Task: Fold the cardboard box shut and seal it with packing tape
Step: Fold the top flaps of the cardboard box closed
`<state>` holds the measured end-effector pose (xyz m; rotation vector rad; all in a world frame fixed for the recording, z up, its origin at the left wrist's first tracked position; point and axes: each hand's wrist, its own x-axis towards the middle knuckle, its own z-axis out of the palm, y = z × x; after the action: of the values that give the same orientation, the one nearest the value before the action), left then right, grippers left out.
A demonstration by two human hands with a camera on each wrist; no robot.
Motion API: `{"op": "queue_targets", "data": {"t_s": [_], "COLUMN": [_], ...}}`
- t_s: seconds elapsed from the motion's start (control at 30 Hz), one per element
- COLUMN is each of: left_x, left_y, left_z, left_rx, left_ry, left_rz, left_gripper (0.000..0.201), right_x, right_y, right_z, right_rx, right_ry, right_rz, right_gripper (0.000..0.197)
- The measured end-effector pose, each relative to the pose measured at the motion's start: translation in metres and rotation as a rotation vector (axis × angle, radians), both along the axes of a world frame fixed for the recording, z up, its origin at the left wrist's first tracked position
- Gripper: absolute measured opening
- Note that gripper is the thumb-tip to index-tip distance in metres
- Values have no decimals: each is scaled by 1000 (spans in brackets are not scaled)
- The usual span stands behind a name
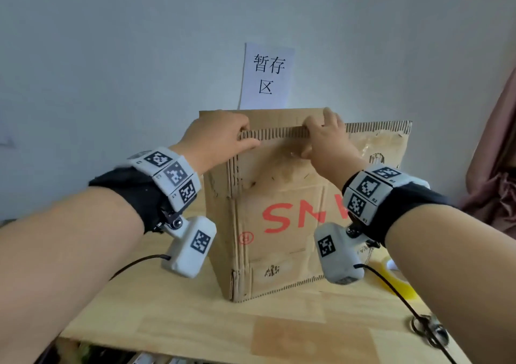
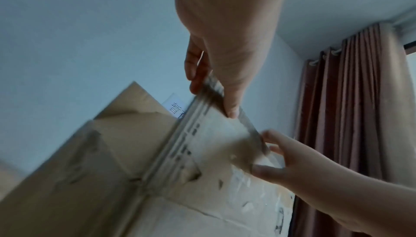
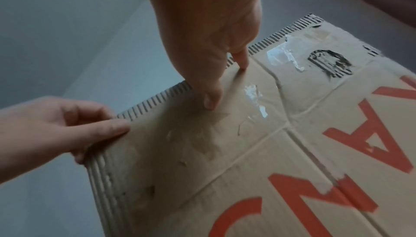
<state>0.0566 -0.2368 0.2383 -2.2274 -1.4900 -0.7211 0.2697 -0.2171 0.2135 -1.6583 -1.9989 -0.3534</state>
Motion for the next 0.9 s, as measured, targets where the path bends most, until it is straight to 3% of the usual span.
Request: {"op": "queue_targets", "data": {"t_s": [0.13,0.2,0.27,0.33,0.43,0.6,0.73,0.9], "left_x": [-13,-6,6,24,49,61,48,47], "left_y": [-12,-14,-14,-15,-20,-27,-13,1], "left_z": [-15,-21,-23,-25,-29,-28,-51,-98], "left_rx": [-259,-239,-199,-218,-240,-182,-64,-292], "left_ry": [-278,-331,-357,-409,-423,-337,-244,128], "left_rz": [-104,-102,-100,-192,-309,-358,-216,33], "left_gripper": [27,25,22,20,20,32,36,74], "right_x": [-12,-21,-28,-29,-16,13,31,51], "right_y": [-17,-24,-27,-27,-22,-28,-27,-23], "right_z": [-8,-12,-17,-24,-36,-47,-51,-55], "right_rx": [26,-89,-208,-295,-306,-172,-35,-75], "right_ry": [-22,22,71,195,348,437,583,639], "right_rz": [-65,38,118,148,155,162,96,-41], "right_gripper": [58,76,106,131,142,104,66,28]}}
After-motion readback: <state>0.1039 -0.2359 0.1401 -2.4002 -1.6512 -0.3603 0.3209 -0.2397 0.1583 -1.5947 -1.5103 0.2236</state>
